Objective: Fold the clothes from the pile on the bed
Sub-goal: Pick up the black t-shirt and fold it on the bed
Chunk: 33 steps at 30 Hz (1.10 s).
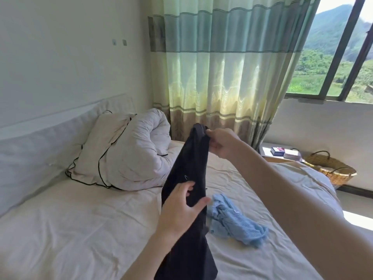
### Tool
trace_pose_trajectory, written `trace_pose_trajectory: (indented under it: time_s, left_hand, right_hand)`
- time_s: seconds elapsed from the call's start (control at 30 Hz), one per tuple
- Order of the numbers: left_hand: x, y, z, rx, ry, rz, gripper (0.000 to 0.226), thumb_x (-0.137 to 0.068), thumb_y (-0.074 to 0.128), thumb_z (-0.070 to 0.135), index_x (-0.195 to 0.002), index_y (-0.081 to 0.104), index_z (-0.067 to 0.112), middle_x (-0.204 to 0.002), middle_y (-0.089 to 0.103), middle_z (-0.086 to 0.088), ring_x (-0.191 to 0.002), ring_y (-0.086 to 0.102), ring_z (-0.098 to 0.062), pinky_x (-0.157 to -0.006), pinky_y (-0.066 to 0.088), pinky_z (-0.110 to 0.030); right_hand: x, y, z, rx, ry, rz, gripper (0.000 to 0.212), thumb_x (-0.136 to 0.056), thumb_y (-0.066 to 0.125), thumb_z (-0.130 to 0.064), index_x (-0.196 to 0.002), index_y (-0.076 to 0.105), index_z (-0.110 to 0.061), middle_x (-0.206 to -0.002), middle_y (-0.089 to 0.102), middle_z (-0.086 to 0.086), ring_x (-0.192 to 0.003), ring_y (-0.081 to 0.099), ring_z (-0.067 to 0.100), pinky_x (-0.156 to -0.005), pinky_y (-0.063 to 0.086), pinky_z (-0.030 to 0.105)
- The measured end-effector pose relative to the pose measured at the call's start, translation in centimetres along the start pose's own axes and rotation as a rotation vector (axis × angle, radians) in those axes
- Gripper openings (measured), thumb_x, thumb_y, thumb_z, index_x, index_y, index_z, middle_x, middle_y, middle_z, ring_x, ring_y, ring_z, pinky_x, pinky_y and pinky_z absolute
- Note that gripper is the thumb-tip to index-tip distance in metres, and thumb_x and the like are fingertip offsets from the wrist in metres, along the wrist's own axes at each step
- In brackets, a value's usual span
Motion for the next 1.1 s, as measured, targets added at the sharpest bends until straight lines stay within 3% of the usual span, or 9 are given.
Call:
trace_pose_trajectory:
  time_s: [0.1, 0.17, 0.27, 0.4, 0.47, 0.6, 0.77, 0.9, 1.1]
  left_hand:
    - [-1.0, 2.0, -1.2, -0.026, -0.188, 0.019, 0.061, -0.078, 0.063, 0.056, -0.126, 0.053, 0.019, -0.119, 0.055, 0.009, -0.109, 0.055, -0.01, -0.093, 0.046, -0.03]
    - [-2.4, 0.8, -0.1, 0.009, -0.173, 0.181, 0.034, -0.086, 0.062, 0.042, -0.108, 0.064, 0.016, -0.105, 0.064, 0.004, -0.099, 0.06, -0.015, -0.087, 0.048, -0.033]
    - [-4.1, -1.0, 1.4, 0.074, -0.131, 0.318, 0.018, -0.091, 0.059, 0.023, -0.091, 0.068, 0.008, -0.088, 0.07, -0.004, -0.085, 0.064, -0.02, -0.081, 0.05, -0.036]
    - [-5.6, -2.1, 2.0, 0.251, -0.126, 0.285, 0.011, -0.092, 0.057, 0.016, -0.092, 0.063, 0.007, -0.087, 0.068, -0.005, -0.082, 0.065, -0.019, -0.07, 0.051, -0.02]
    - [-6.5, -2.5, 2.1, 0.363, -0.163, 0.228, 0.008, -0.092, 0.056, 0.016, -0.09, 0.059, 0.01, -0.085, 0.067, -0.007, -0.081, 0.067, -0.024, -0.064, 0.055, -0.021]
    - [-9.0, -2.9, 3.1, 0.646, -0.276, 0.093, 0.011, -0.093, 0.054, 0.009, -0.096, 0.059, -0.001, -0.085, 0.066, -0.02, -0.072, 0.068, -0.026, -0.068, 0.06, -0.035]
    - [-10.0, -1.5, 4.2, 0.712, -0.341, -0.028, 0.01, -0.094, 0.051, 0.003, -0.095, 0.057, -0.004, -0.076, 0.063, -0.016, -0.065, 0.064, -0.023, -0.057, 0.058, -0.025]
    - [-9.5, -0.6, 4.6, 0.759, -0.385, -0.033, 0.013, -0.094, 0.053, 0.003, -0.081, 0.056, 0.0, -0.074, 0.062, -0.014, -0.057, 0.064, -0.017, -0.053, 0.056, -0.021]
    - [-6.8, -0.5, 3.7, 0.778, -0.325, -0.076, 0.008, -0.096, 0.051, 0.006, -0.094, 0.058, 0.002, -0.088, 0.068, -0.012, -0.069, 0.07, -0.017, -0.066, 0.059, -0.024]
  right_hand:
    - [0.7, 1.8, -0.6, -0.127, 0.021, -0.005, 0.015, -0.096, 0.045, 0.001, -0.086, 0.054, -0.001, -0.082, 0.056, 0.011, -0.067, 0.056, 0.019, -0.048, 0.054, 0.028]
    - [1.1, 2.2, -1.6, -0.214, 0.011, 0.005, 0.017, -0.096, 0.044, 0.003, -0.082, 0.053, -0.002, -0.076, 0.055, 0.01, -0.064, 0.057, 0.019, -0.04, 0.051, 0.025]
    - [1.6, 1.7, -3.9, -0.198, -0.057, 0.04, 0.011, -0.093, 0.047, 0.006, -0.092, 0.057, 0.001, -0.077, 0.057, 0.011, -0.078, 0.065, 0.024, -0.055, 0.057, 0.025]
    - [1.9, 1.1, -6.7, -0.2, -0.168, 0.0, 0.035, -0.1, 0.033, -0.003, -0.135, 0.039, 0.002, -0.137, 0.046, 0.02, -0.12, 0.053, 0.03, -0.074, 0.051, 0.028]
    - [1.4, -0.3, -7.5, -0.204, -0.213, 0.026, 0.04, -0.101, 0.031, -0.004, -0.14, 0.031, 0.002, -0.142, 0.04, 0.019, -0.127, 0.047, 0.03, -0.078, 0.051, 0.03]
    - [1.8, -2.7, -3.9, 0.027, -0.118, 0.03, 0.023, -0.099, 0.042, -0.011, -0.118, 0.052, -0.002, -0.118, 0.057, 0.009, -0.12, 0.051, 0.026, -0.097, 0.044, 0.036]
    - [4.3, -4.6, 4.6, 0.526, -0.261, -0.025, 0.022, -0.091, 0.061, -0.027, -0.094, 0.064, -0.006, -0.095, 0.067, 0.02, -0.079, 0.059, 0.014, -0.074, 0.049, 0.029]
    - [5.6, -5.4, 10.6, 0.749, -0.268, -0.053, 0.025, -0.083, 0.068, -0.039, -0.076, 0.061, -0.016, -0.074, 0.062, -0.004, -0.069, 0.058, 0.009, -0.067, 0.045, 0.026]
    - [3.9, -6.2, 11.4, 0.597, -0.203, 0.049, 0.016, -0.089, 0.06, -0.014, -0.076, 0.059, -0.005, -0.072, 0.058, 0.013, -0.069, 0.056, 0.022, -0.065, 0.044, 0.036]
Point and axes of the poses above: each hand's wrist, its own x-axis away from the middle knuckle, its own y-axis out of the palm, z = x × y, the point moved 8 cm from there along -x, towards the middle knuckle
